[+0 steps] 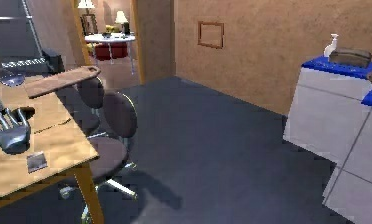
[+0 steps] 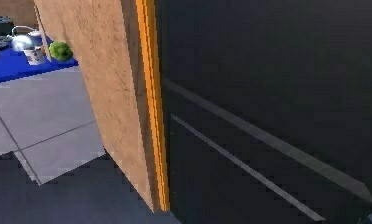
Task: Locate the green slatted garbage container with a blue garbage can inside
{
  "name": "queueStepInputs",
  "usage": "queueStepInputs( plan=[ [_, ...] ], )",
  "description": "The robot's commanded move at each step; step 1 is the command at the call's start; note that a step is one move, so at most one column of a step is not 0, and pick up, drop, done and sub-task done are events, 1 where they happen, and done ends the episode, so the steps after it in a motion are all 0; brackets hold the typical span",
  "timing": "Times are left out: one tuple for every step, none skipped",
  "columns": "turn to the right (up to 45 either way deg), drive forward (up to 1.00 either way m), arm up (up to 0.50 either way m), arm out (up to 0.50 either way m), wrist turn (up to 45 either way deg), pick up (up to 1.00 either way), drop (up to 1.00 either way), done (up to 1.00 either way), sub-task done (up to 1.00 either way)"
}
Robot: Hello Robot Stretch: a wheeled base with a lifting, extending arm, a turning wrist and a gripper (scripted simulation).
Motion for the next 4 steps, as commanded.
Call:
queueStepInputs(
  plan=[
    [0.0,1.0,0.0,0.0,0.0,0.0,0.0,0.0,0.0],
    [0.0,0.55,0.0,0.0,0.0,0.0,0.0,0.0,0.0],
    [-39.0,0.0,0.0,0.0,0.0,0.0,0.0,0.0,0.0],
    [0.0,1.0,0.0,0.0,0.0,0.0,0.0,0.0,0.0]
  ],
)
